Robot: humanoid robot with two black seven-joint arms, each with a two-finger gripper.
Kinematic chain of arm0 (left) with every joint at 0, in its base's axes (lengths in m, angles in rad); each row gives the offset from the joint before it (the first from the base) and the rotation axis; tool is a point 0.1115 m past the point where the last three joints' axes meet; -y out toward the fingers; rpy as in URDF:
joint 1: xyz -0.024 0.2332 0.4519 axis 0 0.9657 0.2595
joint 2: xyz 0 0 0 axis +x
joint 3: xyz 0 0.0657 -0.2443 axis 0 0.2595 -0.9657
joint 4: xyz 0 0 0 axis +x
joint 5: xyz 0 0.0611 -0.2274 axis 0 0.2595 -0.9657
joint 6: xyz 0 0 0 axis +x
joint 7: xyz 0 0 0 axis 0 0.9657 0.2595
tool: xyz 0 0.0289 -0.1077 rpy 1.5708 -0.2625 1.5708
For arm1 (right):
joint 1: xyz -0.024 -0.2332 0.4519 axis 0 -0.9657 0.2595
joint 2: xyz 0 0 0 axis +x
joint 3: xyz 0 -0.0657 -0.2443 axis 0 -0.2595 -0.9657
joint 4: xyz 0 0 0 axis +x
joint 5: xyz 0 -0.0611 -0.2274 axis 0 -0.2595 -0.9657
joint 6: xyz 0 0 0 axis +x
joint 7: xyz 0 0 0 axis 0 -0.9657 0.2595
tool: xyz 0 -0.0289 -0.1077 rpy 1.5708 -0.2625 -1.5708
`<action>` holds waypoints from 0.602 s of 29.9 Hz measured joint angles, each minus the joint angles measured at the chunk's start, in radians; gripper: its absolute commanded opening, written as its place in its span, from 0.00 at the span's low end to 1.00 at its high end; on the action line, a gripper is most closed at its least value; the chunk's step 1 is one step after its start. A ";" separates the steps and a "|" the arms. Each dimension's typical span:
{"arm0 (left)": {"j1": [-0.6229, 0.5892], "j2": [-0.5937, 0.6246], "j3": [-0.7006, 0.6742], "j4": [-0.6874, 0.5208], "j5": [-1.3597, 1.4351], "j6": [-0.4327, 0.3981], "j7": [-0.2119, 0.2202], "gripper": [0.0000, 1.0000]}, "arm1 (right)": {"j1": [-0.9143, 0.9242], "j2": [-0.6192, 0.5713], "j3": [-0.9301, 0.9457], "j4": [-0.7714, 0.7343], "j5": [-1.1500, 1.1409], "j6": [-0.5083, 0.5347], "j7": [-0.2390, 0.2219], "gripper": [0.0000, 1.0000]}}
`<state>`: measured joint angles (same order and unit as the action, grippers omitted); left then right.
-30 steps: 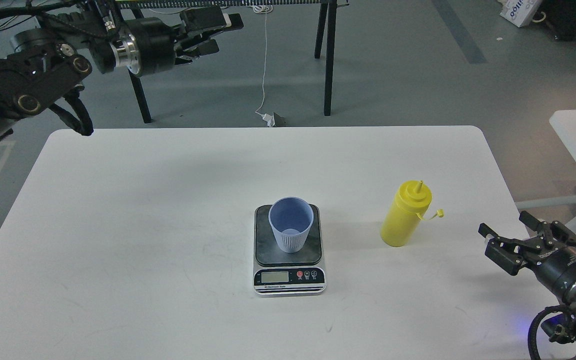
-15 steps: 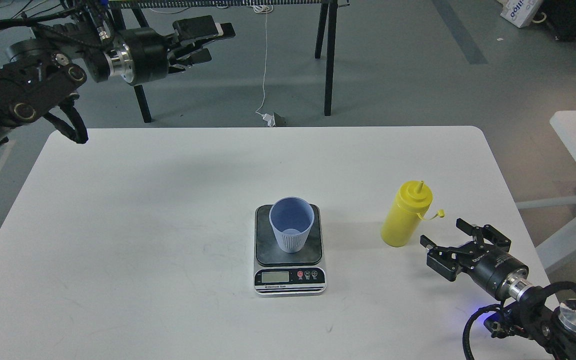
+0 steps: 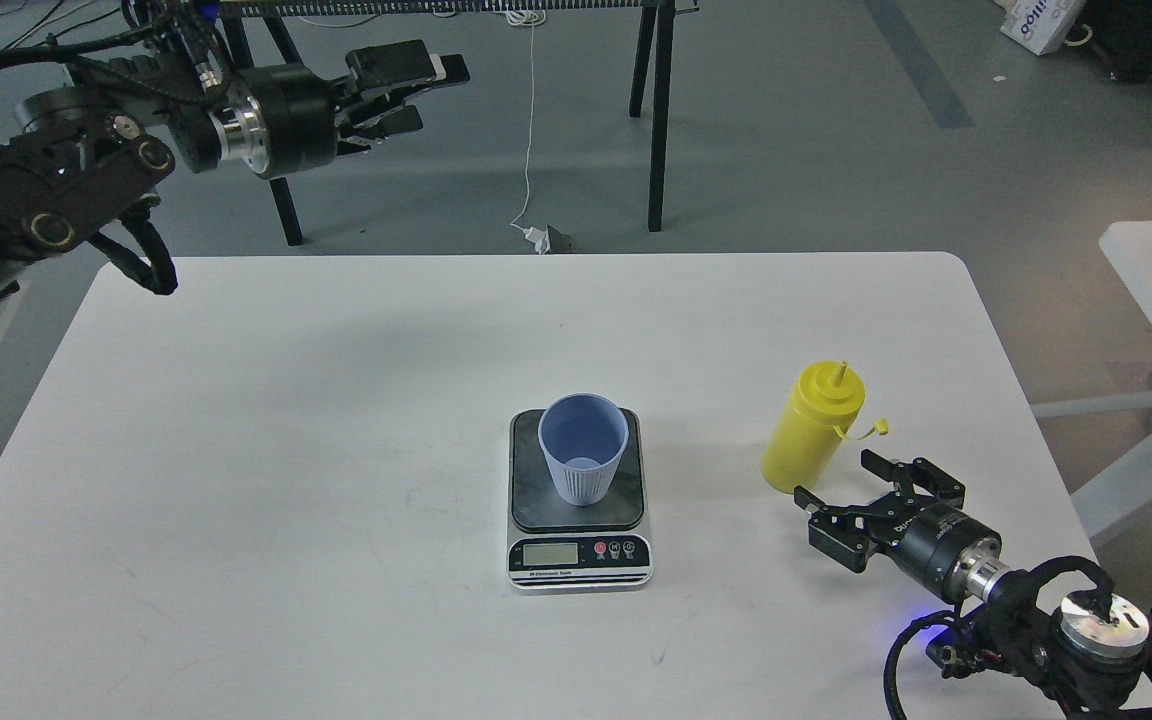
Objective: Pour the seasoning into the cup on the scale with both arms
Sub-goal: 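Reach the right gripper to the yellow bottle and grasp it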
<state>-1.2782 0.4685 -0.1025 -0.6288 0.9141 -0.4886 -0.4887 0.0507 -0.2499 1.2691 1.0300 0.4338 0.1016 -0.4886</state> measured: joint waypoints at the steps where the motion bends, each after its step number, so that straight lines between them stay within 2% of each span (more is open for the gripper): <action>1: 0.001 0.000 0.000 0.000 -0.001 0.000 0.000 0.99 | 0.001 0.003 -0.002 -0.003 -0.001 0.000 0.000 0.99; 18: 0.020 0.002 0.000 -0.002 -0.001 0.000 0.000 0.99 | 0.121 0.031 -0.021 -0.113 -0.054 0.000 0.000 0.98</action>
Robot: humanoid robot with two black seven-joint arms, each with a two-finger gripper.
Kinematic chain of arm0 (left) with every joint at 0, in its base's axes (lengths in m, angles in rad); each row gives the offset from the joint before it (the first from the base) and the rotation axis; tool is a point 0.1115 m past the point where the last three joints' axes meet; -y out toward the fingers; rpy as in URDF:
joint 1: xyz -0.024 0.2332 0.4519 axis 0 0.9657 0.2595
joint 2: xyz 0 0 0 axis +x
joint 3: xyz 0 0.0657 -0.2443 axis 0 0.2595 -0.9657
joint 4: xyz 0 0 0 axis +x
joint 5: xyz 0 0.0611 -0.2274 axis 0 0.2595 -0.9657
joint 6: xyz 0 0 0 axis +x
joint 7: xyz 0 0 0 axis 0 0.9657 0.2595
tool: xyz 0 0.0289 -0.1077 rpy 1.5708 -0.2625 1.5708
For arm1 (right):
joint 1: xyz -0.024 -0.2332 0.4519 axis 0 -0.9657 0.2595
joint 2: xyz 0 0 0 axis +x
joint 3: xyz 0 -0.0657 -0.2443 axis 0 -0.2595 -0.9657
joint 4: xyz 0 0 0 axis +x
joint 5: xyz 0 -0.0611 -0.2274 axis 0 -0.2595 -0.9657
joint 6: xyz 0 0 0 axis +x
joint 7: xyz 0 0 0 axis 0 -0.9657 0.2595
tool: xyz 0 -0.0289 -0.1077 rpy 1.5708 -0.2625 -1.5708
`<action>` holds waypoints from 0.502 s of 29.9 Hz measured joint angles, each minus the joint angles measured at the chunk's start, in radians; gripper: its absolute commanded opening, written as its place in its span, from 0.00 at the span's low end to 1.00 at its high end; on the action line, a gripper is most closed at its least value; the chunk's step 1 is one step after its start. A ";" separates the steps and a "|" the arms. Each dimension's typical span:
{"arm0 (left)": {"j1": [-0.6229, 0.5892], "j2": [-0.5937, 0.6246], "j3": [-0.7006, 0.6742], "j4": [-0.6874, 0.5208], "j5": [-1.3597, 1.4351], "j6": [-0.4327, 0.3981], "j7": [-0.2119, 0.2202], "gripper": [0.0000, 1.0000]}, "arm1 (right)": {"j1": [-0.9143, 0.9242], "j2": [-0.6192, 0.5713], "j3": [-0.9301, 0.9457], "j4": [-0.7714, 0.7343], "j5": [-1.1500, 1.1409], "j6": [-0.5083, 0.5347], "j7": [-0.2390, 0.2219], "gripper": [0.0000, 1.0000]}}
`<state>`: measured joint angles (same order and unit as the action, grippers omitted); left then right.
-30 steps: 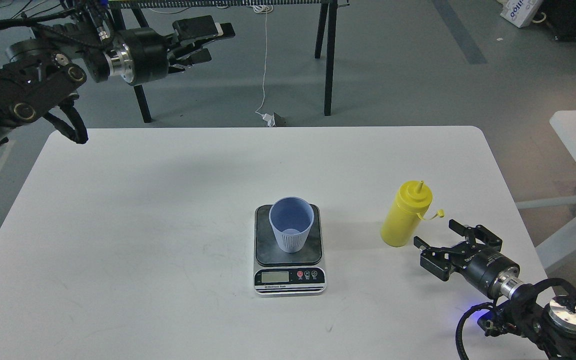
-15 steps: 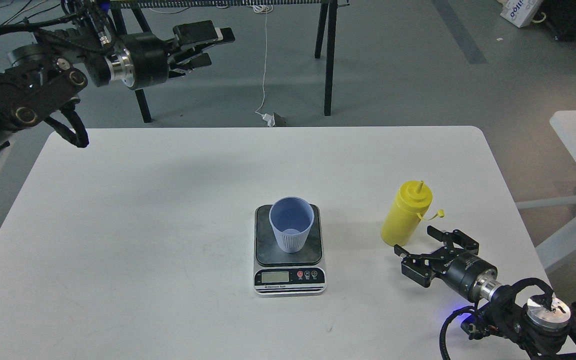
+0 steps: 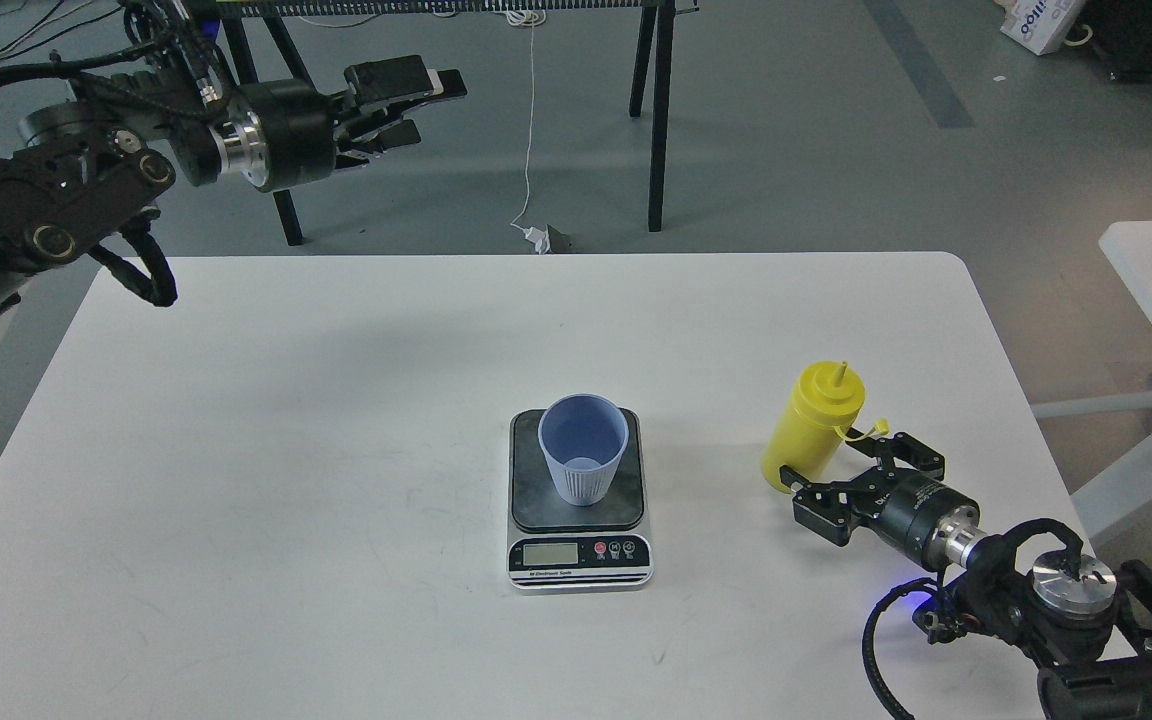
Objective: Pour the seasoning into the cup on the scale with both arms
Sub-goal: 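Reach the right gripper to the yellow bottle and grasp it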
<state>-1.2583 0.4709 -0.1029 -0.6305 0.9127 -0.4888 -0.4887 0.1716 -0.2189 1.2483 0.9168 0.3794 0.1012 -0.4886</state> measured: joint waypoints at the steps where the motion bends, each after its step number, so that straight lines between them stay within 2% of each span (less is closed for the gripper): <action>1: 0.000 0.000 0.000 0.000 0.000 0.000 0.000 0.99 | 0.006 0.002 -0.002 -0.006 -0.002 0.000 0.000 0.98; 4: 0.002 0.003 0.000 0.000 0.000 0.000 0.000 0.99 | 0.022 0.016 -0.004 -0.023 -0.007 0.000 0.000 0.93; 6: 0.004 0.012 0.000 0.000 0.000 0.000 0.000 0.99 | 0.034 0.023 -0.005 -0.030 -0.016 0.000 0.000 0.80; 7: 0.005 0.017 0.000 0.000 0.000 0.000 0.000 0.99 | 0.037 0.024 -0.005 -0.031 -0.021 0.000 0.000 0.69; 9: 0.006 0.020 -0.001 -0.001 0.000 0.000 0.000 0.99 | 0.039 0.026 -0.005 -0.031 -0.026 0.000 0.000 0.25; 10: 0.006 0.021 -0.001 -0.001 0.000 0.000 0.000 0.99 | 0.040 0.027 -0.006 -0.031 -0.027 0.001 0.000 0.10; 11: 0.006 0.022 -0.001 -0.001 0.000 0.000 0.000 0.99 | 0.040 0.027 -0.006 -0.031 -0.029 0.002 0.000 0.03; 15: 0.006 0.024 -0.002 -0.002 0.000 0.000 0.000 0.99 | 0.042 0.021 -0.028 -0.026 -0.059 0.007 0.000 0.00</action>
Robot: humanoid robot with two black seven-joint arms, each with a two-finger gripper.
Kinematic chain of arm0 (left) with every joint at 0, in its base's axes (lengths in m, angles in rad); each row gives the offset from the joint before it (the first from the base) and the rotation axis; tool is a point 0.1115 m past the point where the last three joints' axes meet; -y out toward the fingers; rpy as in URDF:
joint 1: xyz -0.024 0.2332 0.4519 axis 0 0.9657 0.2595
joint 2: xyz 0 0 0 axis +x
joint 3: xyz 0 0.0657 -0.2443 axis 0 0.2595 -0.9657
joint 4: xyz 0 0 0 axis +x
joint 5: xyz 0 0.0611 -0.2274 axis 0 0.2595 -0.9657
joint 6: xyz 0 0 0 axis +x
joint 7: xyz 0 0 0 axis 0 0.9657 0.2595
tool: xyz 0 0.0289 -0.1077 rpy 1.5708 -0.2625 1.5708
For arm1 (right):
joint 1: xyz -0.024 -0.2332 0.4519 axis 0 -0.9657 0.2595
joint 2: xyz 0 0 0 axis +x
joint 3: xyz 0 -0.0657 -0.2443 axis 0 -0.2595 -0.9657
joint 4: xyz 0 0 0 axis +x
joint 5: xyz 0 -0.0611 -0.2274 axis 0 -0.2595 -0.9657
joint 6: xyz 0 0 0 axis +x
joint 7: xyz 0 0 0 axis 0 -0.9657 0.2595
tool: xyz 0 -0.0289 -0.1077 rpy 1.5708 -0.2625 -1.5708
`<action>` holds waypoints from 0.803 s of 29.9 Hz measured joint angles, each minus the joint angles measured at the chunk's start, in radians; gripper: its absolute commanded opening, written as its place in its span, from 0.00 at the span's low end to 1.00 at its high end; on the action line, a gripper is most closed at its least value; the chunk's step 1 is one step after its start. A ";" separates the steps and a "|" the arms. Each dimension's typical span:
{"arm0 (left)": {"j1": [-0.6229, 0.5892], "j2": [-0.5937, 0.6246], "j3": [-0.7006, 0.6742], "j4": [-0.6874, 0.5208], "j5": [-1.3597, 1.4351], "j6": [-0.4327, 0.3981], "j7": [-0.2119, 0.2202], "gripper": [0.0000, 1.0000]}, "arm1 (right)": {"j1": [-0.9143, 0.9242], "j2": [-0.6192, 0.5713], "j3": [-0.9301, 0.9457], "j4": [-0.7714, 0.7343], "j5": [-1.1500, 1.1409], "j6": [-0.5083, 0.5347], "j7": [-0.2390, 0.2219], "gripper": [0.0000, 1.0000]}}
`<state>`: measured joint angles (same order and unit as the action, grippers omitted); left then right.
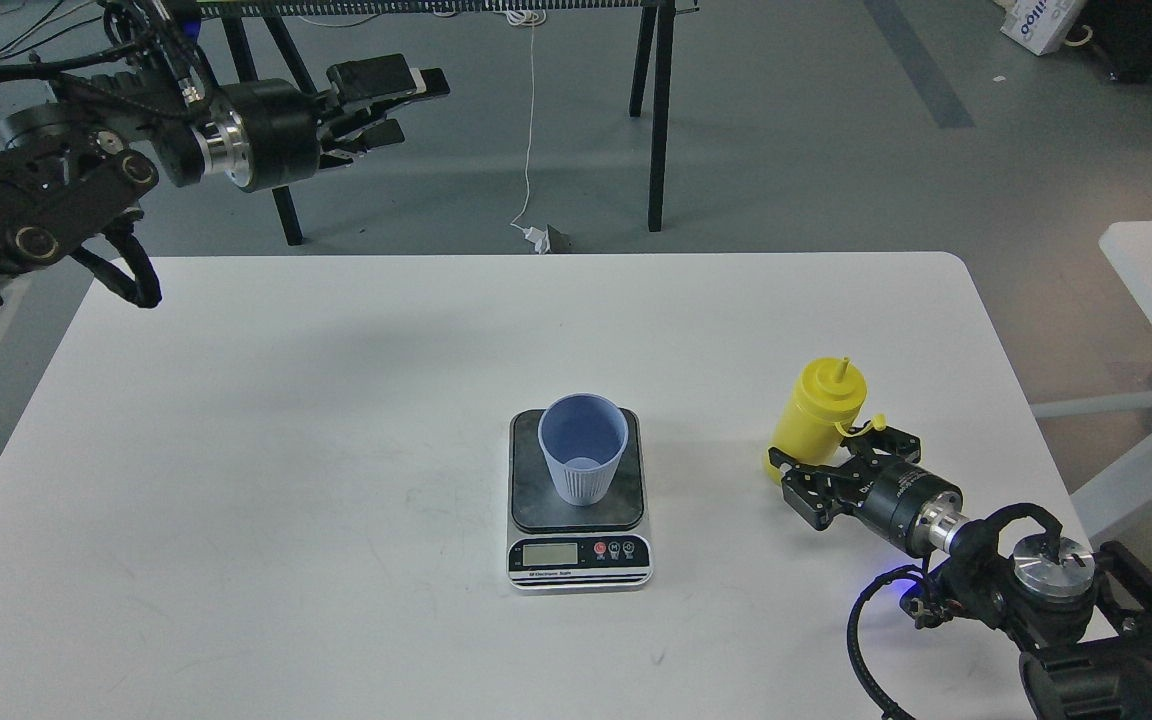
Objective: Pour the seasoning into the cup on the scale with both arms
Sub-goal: 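Reach the right gripper to the yellow bottle and grasp it, then lift the yellow bottle and swing it above the cup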
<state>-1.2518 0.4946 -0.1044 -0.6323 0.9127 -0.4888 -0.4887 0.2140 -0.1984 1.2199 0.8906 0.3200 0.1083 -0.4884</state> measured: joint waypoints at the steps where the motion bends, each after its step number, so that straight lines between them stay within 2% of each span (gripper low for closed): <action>1: 0.000 0.000 0.000 0.000 0.000 0.000 0.000 0.99 | 0.000 -0.002 -0.011 0.004 -0.009 0.000 0.000 0.00; 7: 0.001 0.007 -0.002 -0.001 0.000 0.000 0.000 0.99 | 0.035 -0.071 -0.015 0.004 -0.028 -0.023 -0.001 0.00; 15: 0.001 0.007 -0.003 -0.002 0.000 0.000 0.000 0.99 | 0.407 -0.277 -0.031 -0.074 -0.065 -0.134 0.000 0.01; 20: 0.001 0.006 -0.004 -0.004 0.000 0.000 0.000 0.99 | 0.680 -0.280 -0.150 -0.149 -0.263 -0.138 0.000 0.01; 24: 0.000 0.008 -0.006 -0.005 -0.001 0.000 0.000 0.99 | 0.827 -0.219 -0.281 -0.150 -0.407 -0.144 -0.001 0.01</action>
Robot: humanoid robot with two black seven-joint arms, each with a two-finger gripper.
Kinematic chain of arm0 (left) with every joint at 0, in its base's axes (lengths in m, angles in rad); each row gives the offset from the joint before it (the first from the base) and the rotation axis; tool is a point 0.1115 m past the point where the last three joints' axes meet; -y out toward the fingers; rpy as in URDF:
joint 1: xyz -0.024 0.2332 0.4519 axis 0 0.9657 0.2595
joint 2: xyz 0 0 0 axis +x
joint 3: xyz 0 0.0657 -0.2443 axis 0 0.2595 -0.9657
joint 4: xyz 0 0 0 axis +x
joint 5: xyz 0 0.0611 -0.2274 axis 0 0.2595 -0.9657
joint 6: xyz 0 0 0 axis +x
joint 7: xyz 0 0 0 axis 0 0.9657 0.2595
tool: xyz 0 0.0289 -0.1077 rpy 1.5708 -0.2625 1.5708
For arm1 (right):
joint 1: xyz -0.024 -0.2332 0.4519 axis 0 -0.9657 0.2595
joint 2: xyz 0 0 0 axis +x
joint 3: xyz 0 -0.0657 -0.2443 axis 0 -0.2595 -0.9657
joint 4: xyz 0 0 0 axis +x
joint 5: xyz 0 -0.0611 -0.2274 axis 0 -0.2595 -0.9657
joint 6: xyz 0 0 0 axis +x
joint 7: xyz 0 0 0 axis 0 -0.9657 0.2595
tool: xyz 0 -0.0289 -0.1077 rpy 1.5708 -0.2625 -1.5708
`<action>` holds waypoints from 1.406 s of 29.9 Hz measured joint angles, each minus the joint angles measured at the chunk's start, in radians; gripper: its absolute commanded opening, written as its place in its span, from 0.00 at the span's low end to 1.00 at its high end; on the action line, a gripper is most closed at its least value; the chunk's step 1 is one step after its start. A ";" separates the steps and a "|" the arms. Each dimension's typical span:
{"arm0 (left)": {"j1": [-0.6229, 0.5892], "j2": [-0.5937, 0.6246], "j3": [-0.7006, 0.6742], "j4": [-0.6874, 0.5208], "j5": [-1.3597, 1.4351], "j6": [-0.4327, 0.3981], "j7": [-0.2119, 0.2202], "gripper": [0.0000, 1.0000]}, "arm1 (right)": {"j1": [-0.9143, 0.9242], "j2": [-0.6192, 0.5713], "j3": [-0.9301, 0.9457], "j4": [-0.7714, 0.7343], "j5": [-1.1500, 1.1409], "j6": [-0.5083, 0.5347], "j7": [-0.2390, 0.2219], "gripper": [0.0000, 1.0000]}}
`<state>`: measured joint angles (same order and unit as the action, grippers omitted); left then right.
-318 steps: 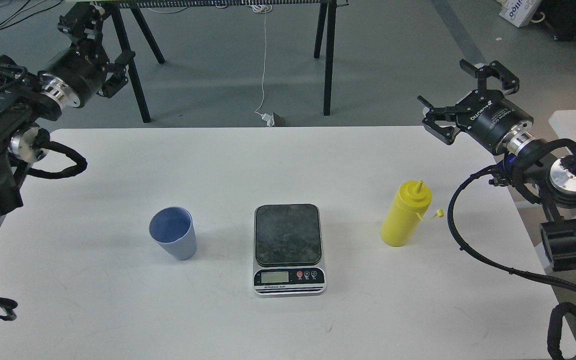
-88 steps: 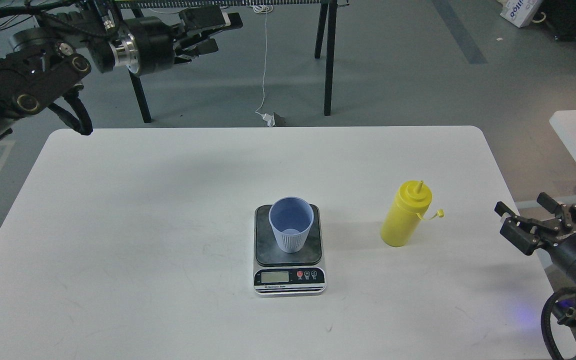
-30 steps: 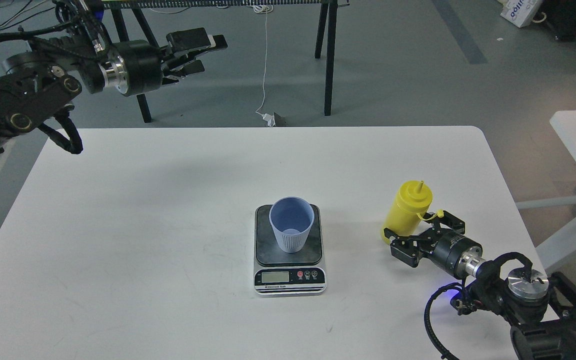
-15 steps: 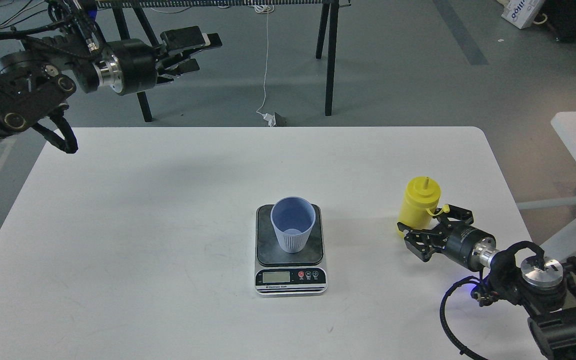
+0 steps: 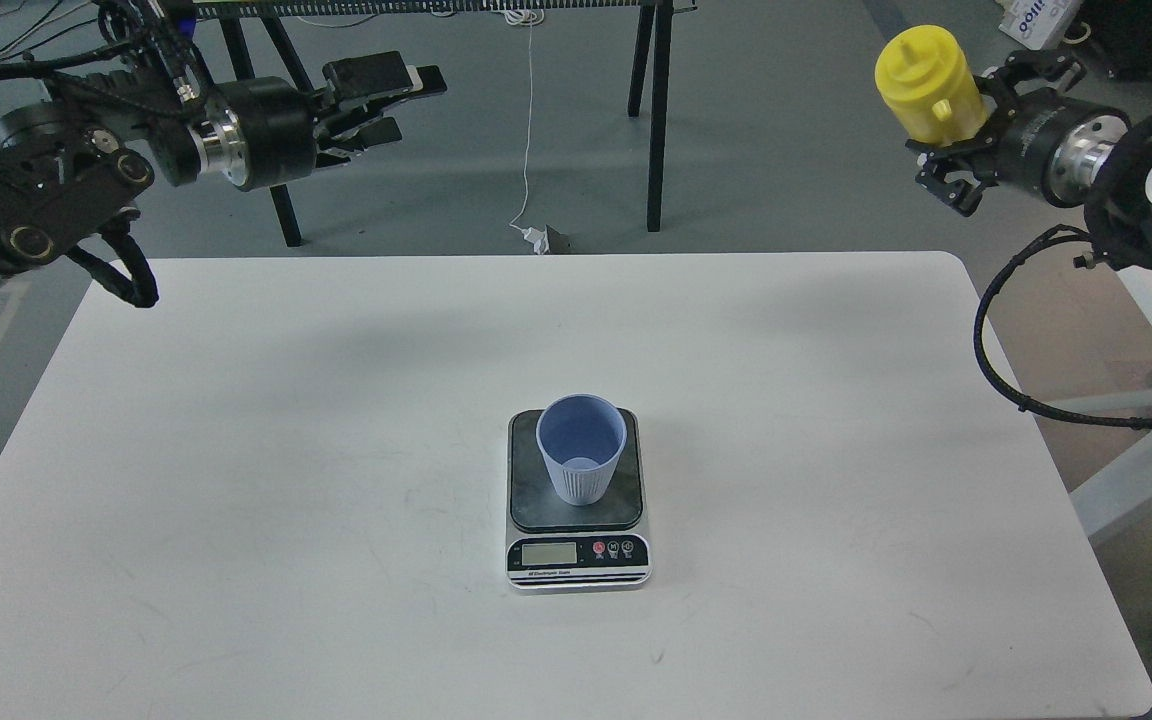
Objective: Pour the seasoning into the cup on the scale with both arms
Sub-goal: 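Lift the yellow bottle and swing it above the cup, then tilt the yellow bottle nozzle down over the cup to pour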
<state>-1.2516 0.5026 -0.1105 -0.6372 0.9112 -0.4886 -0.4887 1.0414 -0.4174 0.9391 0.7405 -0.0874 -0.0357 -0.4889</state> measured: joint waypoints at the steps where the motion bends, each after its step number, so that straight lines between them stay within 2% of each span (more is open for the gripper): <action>1: 0.000 0.002 -0.001 0.000 0.000 0.000 0.000 0.99 | 0.031 0.018 -0.032 0.001 -0.038 -0.001 0.000 0.01; 11: -0.002 0.004 -0.008 0.002 0.003 0.000 0.000 0.99 | 0.241 0.210 -0.350 0.076 -0.495 0.020 0.000 0.01; 19: 0.001 -0.001 -0.005 0.002 0.003 0.000 0.000 0.99 | 0.324 0.260 -0.546 0.148 -0.667 0.163 0.000 0.01; 29: 0.038 -0.007 -0.008 0.002 0.004 0.000 0.000 0.99 | 0.331 0.270 -0.690 0.280 -0.843 0.256 0.000 0.01; 42: 0.053 -0.004 -0.009 0.007 0.007 0.000 0.000 0.99 | 0.308 0.323 -0.720 0.372 -1.140 0.252 0.000 0.01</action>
<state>-1.1989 0.4991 -0.1192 -0.6302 0.9182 -0.4887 -0.4887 1.3490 -0.0948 0.2196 1.1125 -1.2276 0.2165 -0.4885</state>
